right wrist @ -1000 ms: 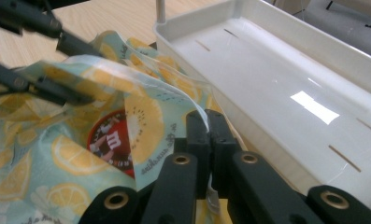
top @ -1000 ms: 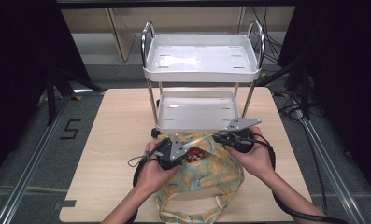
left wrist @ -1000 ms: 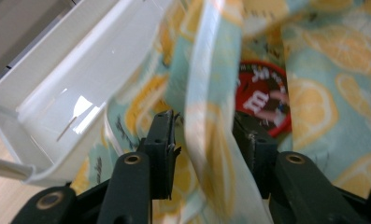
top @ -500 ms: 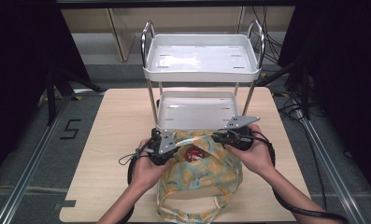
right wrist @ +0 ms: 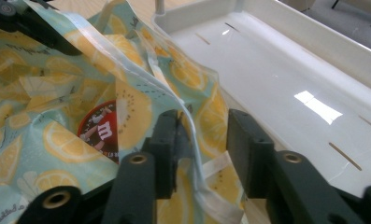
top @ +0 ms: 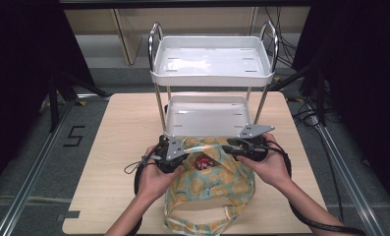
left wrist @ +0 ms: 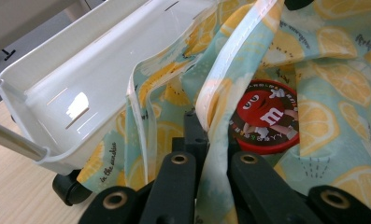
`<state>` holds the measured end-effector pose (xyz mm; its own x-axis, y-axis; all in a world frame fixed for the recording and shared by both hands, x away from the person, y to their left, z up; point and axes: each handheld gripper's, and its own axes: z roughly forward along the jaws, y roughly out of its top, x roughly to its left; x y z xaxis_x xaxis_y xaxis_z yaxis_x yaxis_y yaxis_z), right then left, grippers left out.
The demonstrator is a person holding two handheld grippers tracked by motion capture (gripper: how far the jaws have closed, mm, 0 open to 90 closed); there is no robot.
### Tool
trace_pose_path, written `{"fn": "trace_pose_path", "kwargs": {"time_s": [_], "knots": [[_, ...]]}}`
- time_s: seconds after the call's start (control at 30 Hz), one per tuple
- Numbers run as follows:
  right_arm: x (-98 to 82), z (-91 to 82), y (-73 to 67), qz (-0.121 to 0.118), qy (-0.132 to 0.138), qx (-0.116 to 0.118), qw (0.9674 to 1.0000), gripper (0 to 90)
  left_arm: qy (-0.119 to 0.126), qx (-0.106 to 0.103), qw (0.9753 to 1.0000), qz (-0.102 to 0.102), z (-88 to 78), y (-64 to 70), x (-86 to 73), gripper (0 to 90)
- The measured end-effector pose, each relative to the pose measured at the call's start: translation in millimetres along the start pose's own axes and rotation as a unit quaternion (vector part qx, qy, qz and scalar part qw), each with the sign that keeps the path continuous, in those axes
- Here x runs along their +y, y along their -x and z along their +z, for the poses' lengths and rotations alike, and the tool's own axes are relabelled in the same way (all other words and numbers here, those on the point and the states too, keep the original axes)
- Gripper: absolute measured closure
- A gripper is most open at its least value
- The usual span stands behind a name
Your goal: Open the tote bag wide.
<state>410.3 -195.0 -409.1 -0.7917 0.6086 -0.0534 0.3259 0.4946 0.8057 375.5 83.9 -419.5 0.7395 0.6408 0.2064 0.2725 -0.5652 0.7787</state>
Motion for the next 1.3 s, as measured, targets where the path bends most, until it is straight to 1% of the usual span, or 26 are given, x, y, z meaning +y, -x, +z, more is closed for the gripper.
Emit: {"fn": "trace_pose_path", "kwargs": {"time_s": [0.03,0.07,0.1,0.17,0.2,0.27,0.3,0.33,0.37,0.43,0.47,0.6,0.67,0.7,0.73,0.77,0.83,0.9,0.97,1.0,1.07,1.17,1.2,1.23,1.27,1.3], "knots": [[-0.5,0.7,0.7,-0.003,0.001,-0.002,1.0000,60.4,0.006,-0.002,1.0000,0.001,1.9,-0.4,1.0,89.0],[-1.0,1.3,1.9,-0.006,-0.003,-0.001,1.0000,59.2,0.006,-0.004,0.9999,-0.007,4.2,0.0,1.9,89.0],[-1.4,2.8,3.3,-0.010,-0.005,-0.001,0.9999,57.5,0.000,-0.009,1.0000,-0.003,4.6,-1.2,2.9,89.0],[-1.9,5.2,4.2,-0.011,-0.002,-0.001,0.9999,54.2,0.000,-0.006,1.0000,-0.002,7.8,-2.8,5.2,89.0],[-1.7,5.5,5.2,-0.012,-0.006,-0.001,0.9999,52.6,-0.005,-0.005,1.0000,0.004,8.2,-4.3,6.5,89.0],[-2.2,6.5,7.1,-0.013,-0.002,0.002,0.9999,50.6,-0.007,-0.004,1.0000,0.000,11.6,-5.5,9.1,89.0],[-2.4,4.7,8.0,-0.013,-0.006,-0.001,0.9999,49.5,-0.001,-0.003,1.0000,0.006,13.6,-6.7,9.9,89.0],[-2.7,3.9,8.5,-0.015,-0.004,-0.002,0.9999,48.4,-0.007,-0.006,0.9999,-0.005,15.3,-5.8,10.5,89.0],[-3.3,3.3,7.4,-0.010,0.000,-0.001,0.9999,47.1,-0.007,-0.006,0.9999,-0.007,18.6,-5.6,11.6,89.1],[-2.9,-0.2,4.9,-0.028,0.008,0.004,0.9996,45.6,-0.018,-0.005,0.9998,0.002,22.0,-7.8,13.0,89.0],[-2.3,-1.8,2.3,-0.033,0.011,0.011,0.9993,44.9,-0.016,-0.004,0.9998,0.007,24.3,-9.5,13.3,89.0],[2.3,-9.4,-9.3,-0.068,0.032,0.007,0.9972,43.6,-0.026,-0.002,0.9997,-0.002,27.8,-13.3,13.4,89.0],[5.3,-13.4,-17.2,-0.092,0.046,0.008,0.9947,48.7,-0.026,0.000,0.9997,0.000,29.6,-15.0,14.0,89.1],[5.9,-15.2,-20.2,-0.097,0.045,0.009,0.9943,51.6,-0.025,0.001,0.9997,-0.005,30.3,-14.6,14.2,89.0],[6.9,-16.1,-24.3,-0.106,0.046,0.020,0.9931,56.0,-0.026,0.001,0.9997,-0.005,31.1,-14.8,14.6,89.1],[7.0,-17.6,-28.9,-0.102,0.045,0.027,0.9934,58.9,-0.026,0.000,0.9997,-0.004,32.2,-14.9,14.8,89.0],[6.2,-15.0,-35.7,-0.114,0.030,0.048,0.9918,61.7,-0.028,0.001,0.9996,-0.001,34.5,-14.1,15.0,89.0],[2.8,-7.5,-38.8,-0.108,-0.002,0.069,0.9918,62.3,-0.031,0.000,0.9995,-0.001,37.7,-12.8,14.3,89.0],[-0.8,1.8,-37.5,-0.094,-0.020,0.066,0.9932,61.5,-0.037,-0.001,0.9993,0.003,39.3,-11.9,13.9,89.0],[-1.9,6.4,-35.0,-0.082,-0.032,0.066,0.9940,59.8,-0.038,-0.003,0.9993,-0.003,40.2,-10.6,13.5,89.0],[-2.1,15.4,-30.6,-0.047,-0.031,0.066,0.9963,53.2,-0.040,-0.005,0.9992,-0.002,42.7,-10.2,12.5,89.0],[-0.9,24.8,-24.0,-0.007,-0.036,0.072,0.9967,47.4,-0.045,-0.006,0.9990,0.000,44.9,-10.2,11.4,89.0],[-0.9,26.7,-22.7,-0.001,-0.037,0.071,0.9968,46.5,-0.045,-0.006,0.9989,0.003,45.2,-10.9,11.1,89.0],[-1.2,28.3,-22.1,0.002,-0.041,0.074,0.9965,46.2,-0.046,-0.007,0.9989,-0.003,45.8,-10.8,10.2,89.0],[-2.4,29.0,-22.5,0.004,-0.044,0.074,0.9963,45.9,-0.046,-0.007,0.9989,0.003,46.4,-12.1,9.7,89.0],[-3.3,29.1,-22.7,0.000,-0.047,0.076,0.9960,45.6,-0.049,-0.005,0.9988,-0.002,46.3,-11.7,9.0,89.0]]}}
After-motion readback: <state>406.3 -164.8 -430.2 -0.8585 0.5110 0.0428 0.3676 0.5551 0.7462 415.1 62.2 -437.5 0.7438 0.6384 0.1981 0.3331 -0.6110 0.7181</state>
